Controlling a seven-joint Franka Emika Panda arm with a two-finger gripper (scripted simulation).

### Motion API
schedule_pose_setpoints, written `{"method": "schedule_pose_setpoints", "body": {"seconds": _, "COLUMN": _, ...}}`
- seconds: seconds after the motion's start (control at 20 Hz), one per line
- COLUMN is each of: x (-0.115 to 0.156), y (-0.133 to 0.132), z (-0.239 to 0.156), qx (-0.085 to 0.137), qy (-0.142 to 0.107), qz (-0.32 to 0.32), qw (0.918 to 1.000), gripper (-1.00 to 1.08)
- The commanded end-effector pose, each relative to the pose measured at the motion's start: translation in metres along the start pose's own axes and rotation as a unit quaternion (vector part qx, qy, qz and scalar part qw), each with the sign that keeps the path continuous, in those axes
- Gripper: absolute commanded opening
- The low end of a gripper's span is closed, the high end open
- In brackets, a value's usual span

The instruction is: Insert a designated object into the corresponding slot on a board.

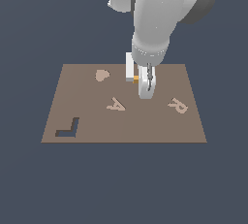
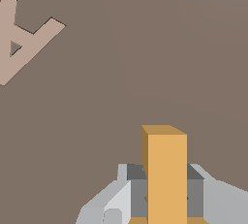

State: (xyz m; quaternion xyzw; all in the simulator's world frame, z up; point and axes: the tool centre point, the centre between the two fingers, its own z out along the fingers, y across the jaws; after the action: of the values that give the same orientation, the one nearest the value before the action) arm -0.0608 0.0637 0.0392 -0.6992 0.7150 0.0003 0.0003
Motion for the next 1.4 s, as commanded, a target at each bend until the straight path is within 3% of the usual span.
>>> {"method": "schedule_pose_setpoints", "body": {"seconds": 0.0, "x": -0.002, "y": 0.0037, "z": -0.0004, "qx": 0.0, "qy": 0.0, "qz": 0.02, "qw": 0.9998, "gripper": -1.0}}
{"method": "schedule_pose_setpoints", "body": {"seconds": 0.95, "x": -0.0063, "y": 0.0086, "z": 0.0093, "qx": 0.0, "qy": 0.0, "qz": 0.046, "qw": 0.9989, "gripper": -1.0}}
{"method": "schedule_pose_setpoints", "body": {"seconds": 1.0, "x": -0.0063, "y": 0.0086, "z": 0.0093, "qx": 0.0, "qy": 0.0, "qz": 0.046, "qw": 0.9989, "gripper": 1.0}}
{"method": "schedule_pose_setpoints", "body": {"seconds": 1.35, "x": -0.0063, "y": 0.0086, "z": 0.0093, "qx": 0.0, "qy": 0.0, "qz": 0.046, "qw": 0.9989, "gripper": 1.0}}
